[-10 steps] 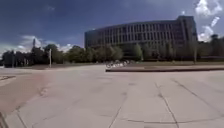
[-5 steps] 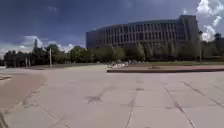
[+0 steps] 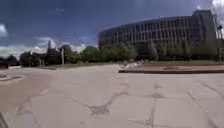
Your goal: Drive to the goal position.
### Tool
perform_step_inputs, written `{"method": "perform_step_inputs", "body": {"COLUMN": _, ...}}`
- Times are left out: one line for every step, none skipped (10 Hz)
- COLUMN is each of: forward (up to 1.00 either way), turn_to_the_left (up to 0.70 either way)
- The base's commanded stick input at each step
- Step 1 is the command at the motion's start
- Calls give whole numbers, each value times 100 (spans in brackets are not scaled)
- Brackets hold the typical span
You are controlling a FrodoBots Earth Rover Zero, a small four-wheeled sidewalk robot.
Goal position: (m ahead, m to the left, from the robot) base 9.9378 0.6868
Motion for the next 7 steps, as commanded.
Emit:
{"method": "perform_step_inputs", "body": {"forward": 85, "turn_to_the_left": 1}}
{"method": "perform_step_inputs", "body": {"forward": 85, "turn_to_the_left": 1}}
{"method": "perform_step_inputs", "body": {"forward": 85, "turn_to_the_left": 1}}
{"method": "perform_step_inputs", "body": {"forward": 85, "turn_to_the_left": 1}}
{"method": "perform_step_inputs", "body": {"forward": 85, "turn_to_the_left": 1}}
{"method": "perform_step_inputs", "body": {"forward": 85, "turn_to_the_left": 1}}
{"method": "perform_step_inputs", "body": {"forward": 85, "turn_to_the_left": 1}}
